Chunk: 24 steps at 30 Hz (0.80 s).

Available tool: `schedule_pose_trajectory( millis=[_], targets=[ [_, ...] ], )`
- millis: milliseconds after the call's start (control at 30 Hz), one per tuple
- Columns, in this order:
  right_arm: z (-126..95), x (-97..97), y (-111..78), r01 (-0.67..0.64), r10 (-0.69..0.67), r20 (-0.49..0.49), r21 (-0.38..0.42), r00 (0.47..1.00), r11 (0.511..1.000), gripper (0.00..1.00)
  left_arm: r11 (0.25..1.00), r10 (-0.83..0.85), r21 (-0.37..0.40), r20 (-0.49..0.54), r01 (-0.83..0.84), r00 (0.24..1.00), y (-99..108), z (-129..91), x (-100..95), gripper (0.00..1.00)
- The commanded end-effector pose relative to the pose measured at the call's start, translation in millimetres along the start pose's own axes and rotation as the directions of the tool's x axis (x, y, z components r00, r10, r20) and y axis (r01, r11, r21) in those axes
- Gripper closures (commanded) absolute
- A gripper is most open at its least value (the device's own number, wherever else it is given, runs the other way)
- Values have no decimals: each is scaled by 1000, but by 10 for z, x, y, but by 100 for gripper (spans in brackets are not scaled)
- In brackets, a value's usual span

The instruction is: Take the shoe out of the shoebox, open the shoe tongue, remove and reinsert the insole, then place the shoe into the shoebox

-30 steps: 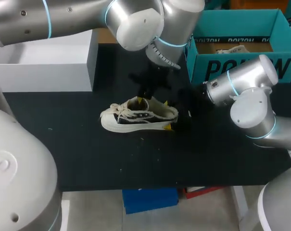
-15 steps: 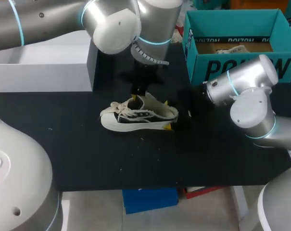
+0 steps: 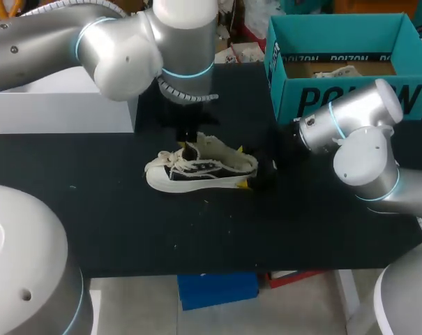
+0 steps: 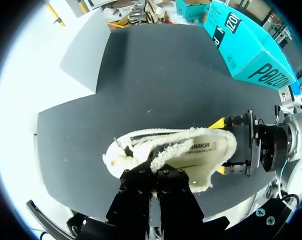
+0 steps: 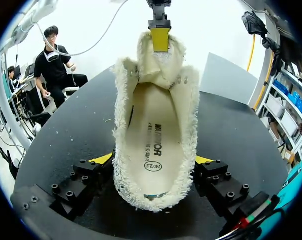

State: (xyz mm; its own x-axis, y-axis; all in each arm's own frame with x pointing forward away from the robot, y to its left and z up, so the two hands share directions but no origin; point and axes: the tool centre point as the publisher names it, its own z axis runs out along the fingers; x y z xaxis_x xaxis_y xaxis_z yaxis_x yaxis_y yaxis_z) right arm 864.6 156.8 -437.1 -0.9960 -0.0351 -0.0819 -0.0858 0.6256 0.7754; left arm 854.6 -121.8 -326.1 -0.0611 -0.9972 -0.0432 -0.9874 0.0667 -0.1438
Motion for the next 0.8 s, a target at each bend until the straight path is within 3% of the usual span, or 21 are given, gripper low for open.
schedule_pose_trajectory(
  millis=[33, 800],
  targets=[
    [39, -9, -18, -2, 2, 1, 1, 1000, 1000, 100, 998, 4, 59, -159, 5, 987, 73, -40, -129, 100],
    [39, -9, -18, -2, 2, 1, 1, 1000, 1000, 100, 995, -47, 76, -208, 64, 977, 158, 150, -442, 100]
  ],
)
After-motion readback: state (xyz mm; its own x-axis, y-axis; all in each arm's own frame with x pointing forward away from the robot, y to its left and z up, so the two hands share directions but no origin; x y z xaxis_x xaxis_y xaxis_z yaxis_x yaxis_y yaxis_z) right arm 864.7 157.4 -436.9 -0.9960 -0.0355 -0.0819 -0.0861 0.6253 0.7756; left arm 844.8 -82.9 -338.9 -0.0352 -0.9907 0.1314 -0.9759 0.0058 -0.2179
